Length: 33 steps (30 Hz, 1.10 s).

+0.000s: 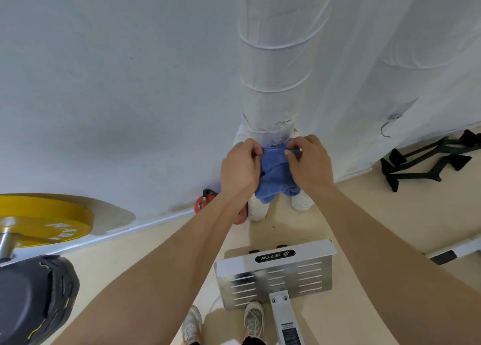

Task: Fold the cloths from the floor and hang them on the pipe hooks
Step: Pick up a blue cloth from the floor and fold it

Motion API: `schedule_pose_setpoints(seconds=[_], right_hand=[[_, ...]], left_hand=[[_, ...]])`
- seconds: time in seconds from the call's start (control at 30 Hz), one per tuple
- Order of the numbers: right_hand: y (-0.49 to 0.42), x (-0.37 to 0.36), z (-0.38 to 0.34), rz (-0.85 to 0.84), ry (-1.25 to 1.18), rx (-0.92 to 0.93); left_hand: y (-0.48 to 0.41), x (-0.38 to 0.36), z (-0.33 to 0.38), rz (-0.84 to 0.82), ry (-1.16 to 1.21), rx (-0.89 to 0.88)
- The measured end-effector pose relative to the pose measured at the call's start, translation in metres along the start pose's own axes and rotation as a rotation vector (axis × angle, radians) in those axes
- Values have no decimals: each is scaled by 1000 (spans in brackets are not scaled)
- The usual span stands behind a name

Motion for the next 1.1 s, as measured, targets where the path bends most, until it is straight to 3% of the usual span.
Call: schedule_pose_setpoints(seconds=[0.23,0.47,0.67,0.8,0.9,1.1], right_hand=[[16,-4,24,-306,-82,124],[3,-20,20,-69,21,179],[14,-14,20,-42,177,201],[33,-9,23,-181,145,259],[35,-14,27,-261,66,204],[32,-38,19,-16,64,150]], left_hand=[[28,-12,-4,-116,10,-239],[23,-28,-12,-1,-249,-382],[29,-25,-11,37,-371,-432],[38,-19,-10,-31,-409,-469],[40,-28,-13,-150,-323,-387],[39,-46,-28,-86,-456,-500]])
Point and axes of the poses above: each hand's wrist, its own y-axis away from the middle knuckle, its own x-axis out of the back of the hand, z = x × y, the point moved 6 cm from there along -y, towards the middle knuckle, and after that the axes turned 11 degrees about z, right-handed, at the moved point
